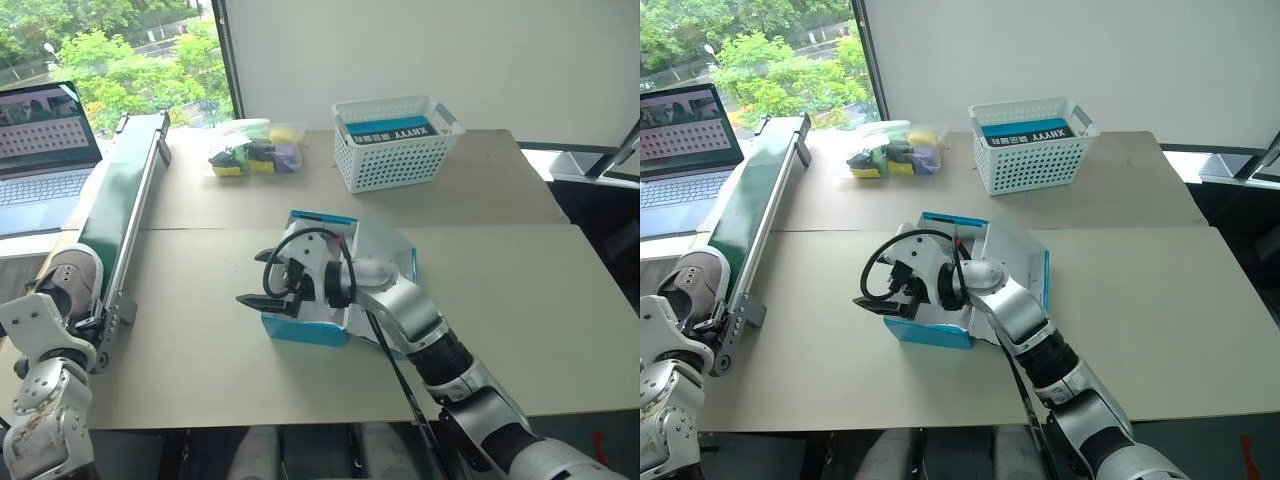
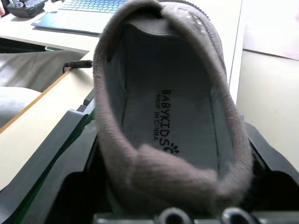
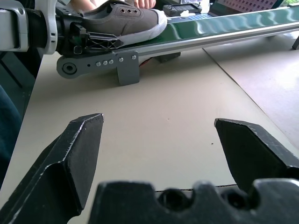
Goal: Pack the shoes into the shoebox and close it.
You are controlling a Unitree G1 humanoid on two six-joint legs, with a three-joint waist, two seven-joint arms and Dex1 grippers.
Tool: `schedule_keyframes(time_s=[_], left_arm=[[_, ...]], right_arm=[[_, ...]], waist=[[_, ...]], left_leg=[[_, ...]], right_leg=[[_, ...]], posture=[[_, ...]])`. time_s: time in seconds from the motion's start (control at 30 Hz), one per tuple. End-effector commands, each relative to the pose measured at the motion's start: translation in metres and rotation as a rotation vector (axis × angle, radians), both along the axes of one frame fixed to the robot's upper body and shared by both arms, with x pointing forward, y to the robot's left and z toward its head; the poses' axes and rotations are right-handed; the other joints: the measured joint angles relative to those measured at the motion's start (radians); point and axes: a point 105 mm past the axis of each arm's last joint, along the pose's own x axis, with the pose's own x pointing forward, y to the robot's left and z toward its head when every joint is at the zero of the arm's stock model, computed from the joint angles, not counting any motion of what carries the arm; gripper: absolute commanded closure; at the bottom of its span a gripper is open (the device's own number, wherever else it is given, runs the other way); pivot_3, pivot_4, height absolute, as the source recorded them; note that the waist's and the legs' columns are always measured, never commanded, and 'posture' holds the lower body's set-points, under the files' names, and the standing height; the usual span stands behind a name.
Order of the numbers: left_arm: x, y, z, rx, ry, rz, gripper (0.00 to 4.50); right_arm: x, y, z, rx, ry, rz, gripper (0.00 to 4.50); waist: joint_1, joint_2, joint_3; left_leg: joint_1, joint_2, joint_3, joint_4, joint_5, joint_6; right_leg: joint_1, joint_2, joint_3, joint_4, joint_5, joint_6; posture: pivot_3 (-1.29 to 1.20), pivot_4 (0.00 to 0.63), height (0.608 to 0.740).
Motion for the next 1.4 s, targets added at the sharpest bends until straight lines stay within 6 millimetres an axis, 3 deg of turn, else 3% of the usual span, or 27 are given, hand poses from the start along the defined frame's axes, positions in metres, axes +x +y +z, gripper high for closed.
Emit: schedule_keyframes(time_s=[0.03,0.17,0.23,0.33,0.47,0.57,0.67,1.17,1.4], left_arm=[[0.005,-0.003,0.017,-0.019,-0.079,-0.001,1.98],[0.011,-0.009,0.039,-0.020,-0.189,-0.005,1.98],[0.020,-0.035,0.068,0.055,-0.303,-0.102,1.98],[0.035,-0.094,0.094,0.101,-0.396,-0.317,1.98],[0.041,-0.165,0.091,0.043,-0.387,-0.614,1.98],[0.038,-0.203,0.084,0.018,-0.356,-0.774,1.98],[0.033,-0.238,0.077,-0.031,-0.327,-0.916,1.98],[0.035,-0.245,0.072,-0.024,-0.300,-0.944,1.98],[0.037,-0.241,0.074,-0.018,-0.304,-0.922,1.98]], right_arm=[[-0.002,-0.001,0.017,0.043,-0.040,0.002,0.00],[0.001,-0.002,0.018,0.050,-0.032,-0.012,0.00],[0.007,-0.003,0.020,0.072,0.020,-0.044,0.00],[0.027,-0.005,0.020,0.124,0.251,-0.154,0.00],[0.036,-0.005,0.023,0.213,0.576,-0.187,0.00],[0.037,-0.003,0.028,0.264,0.731,-0.173,0.00],[0.039,-0.005,0.049,0.404,0.898,-0.109,0.00],[0.046,-0.013,0.075,0.571,0.986,-0.094,0.00],[0.043,-0.011,0.076,0.554,0.960,-0.102,0.00]], waist=[[0.003,0.000,0.000],[0.002,-0.002,-0.001],[0.000,-0.004,-0.002],[0.004,-0.004,-0.002],[0.005,-0.004,-0.002],[-0.003,-0.004,-0.002],[-0.004,-0.003,-0.001],[-0.007,-0.003,-0.001],[-0.009,-0.003,-0.001]], left_leg=[[0.001,0.000,0.000,0.000,0.000,0.000],[0.002,0.000,0.000,0.000,0.001,-0.001],[0.001,0.000,0.000,0.000,0.001,-0.001],[-0.002,0.000,0.000,0.000,0.001,-0.002],[-0.002,0.000,0.000,0.000,0.002,-0.003],[-0.002,0.000,0.000,-0.001,0.002,-0.003],[-0.002,0.000,0.001,-0.001,0.002,-0.003],[-0.003,0.000,0.002,0.000,0.002,-0.002],[-0.003,0.000,0.002,-0.001,0.002,-0.002]], right_leg=[[0.001,0.000,0.000,0.000,0.000,0.000],[0.002,0.000,0.000,0.000,0.000,0.000],[0.002,0.000,0.000,0.000,0.000,0.000],[0.000,0.000,0.000,0.000,0.000,0.000],[0.000,0.000,0.001,0.000,0.001,0.000],[-0.001,0.000,0.001,0.000,0.001,0.000],[-0.001,0.001,0.002,0.000,0.001,0.000],[-0.001,0.002,0.003,0.000,0.001,0.000],[-0.002,0.002,0.003,0.000,0.001,0.000]], posture=[[0.00,0.150,0.731],[0.00,0.150,0.731],[0.00,0.150,0.731],[0.00,0.150,0.731],[0.00,0.150,0.731],[0.00,0.150,0.731],[0.00,0.150,0.731],[0.00,0.150,0.731],[0.00,0.150,0.731]])
